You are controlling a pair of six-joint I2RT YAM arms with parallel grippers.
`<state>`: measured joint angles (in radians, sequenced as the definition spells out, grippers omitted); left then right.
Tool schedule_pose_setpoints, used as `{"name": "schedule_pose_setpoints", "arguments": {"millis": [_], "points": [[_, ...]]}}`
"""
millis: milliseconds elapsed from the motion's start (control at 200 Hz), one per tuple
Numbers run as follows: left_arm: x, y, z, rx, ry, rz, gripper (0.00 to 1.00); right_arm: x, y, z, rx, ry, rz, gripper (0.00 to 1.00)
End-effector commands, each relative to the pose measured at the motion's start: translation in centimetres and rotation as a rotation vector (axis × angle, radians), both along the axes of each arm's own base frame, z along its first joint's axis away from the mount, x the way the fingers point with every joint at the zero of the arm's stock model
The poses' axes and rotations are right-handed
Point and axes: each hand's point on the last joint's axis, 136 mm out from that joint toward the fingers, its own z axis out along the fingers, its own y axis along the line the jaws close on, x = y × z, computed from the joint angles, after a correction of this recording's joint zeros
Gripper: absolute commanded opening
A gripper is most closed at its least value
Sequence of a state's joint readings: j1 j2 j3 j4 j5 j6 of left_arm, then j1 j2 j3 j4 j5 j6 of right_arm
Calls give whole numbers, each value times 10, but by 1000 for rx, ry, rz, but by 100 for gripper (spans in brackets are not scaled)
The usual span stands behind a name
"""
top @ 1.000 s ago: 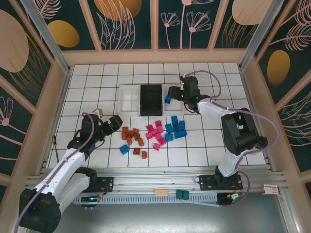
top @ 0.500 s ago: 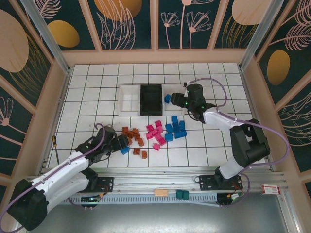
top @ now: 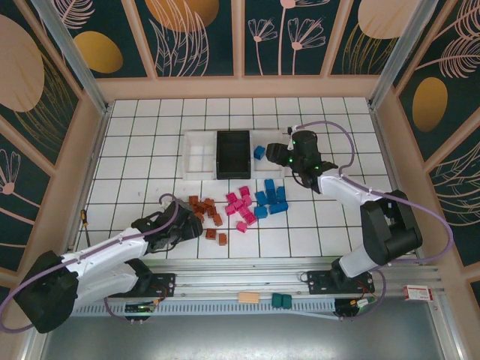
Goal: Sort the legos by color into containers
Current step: Pick up the lego from the middle-left of the table, then place the lego in the container.
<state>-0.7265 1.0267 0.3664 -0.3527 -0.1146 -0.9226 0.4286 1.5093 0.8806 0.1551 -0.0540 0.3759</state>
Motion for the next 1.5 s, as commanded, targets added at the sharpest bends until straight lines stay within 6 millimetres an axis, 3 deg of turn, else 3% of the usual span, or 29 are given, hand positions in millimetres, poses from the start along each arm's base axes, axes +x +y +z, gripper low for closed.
{"name": "schedule_pose_setpoints", "arguments": {"millis": [0, 390, 505, 596, 731, 906, 1091, 1171, 1306, 1391, 1496], "points": [[5, -6, -1, 9, -3, -12, 69, 1, -4, 14, 29, -38, -16, 65], [9, -10, 19, -21, -38, -9, 45, 3, -8, 11, 40, -32, -32, 65], [16, -15, 40, -37, -75, -16, 39, 3, -9, 14, 45, -38, -35, 65], [32, -27, 71, -67, -145, -33, 38, 1, -12, 17, 49, -43, -41, 65], [70, -63, 122, -107, -266, -109, 36, -3, -22, 17, 56, -45, -63, 65], [136, -136, 176, -187, -414, -226, 33, -12, -36, 15, 51, -40, -97, 65], [199, -205, 204, -217, -497, -319, 31, -25, -49, 9, 32, -25, -124, 65], [220, -226, 201, -215, -508, -337, 32, -30, -54, 8, 25, -23, -139, 65], [246, -255, 179, -200, -477, -365, 32, -37, -62, -1, 15, -2, -161, 65], [258, -267, 158, -184, -447, -371, 32, -40, -63, -3, 14, 5, -163, 65], [271, -274, 147, -167, -444, -361, 33, -43, -64, -2, 13, 5, -162, 65]]}}
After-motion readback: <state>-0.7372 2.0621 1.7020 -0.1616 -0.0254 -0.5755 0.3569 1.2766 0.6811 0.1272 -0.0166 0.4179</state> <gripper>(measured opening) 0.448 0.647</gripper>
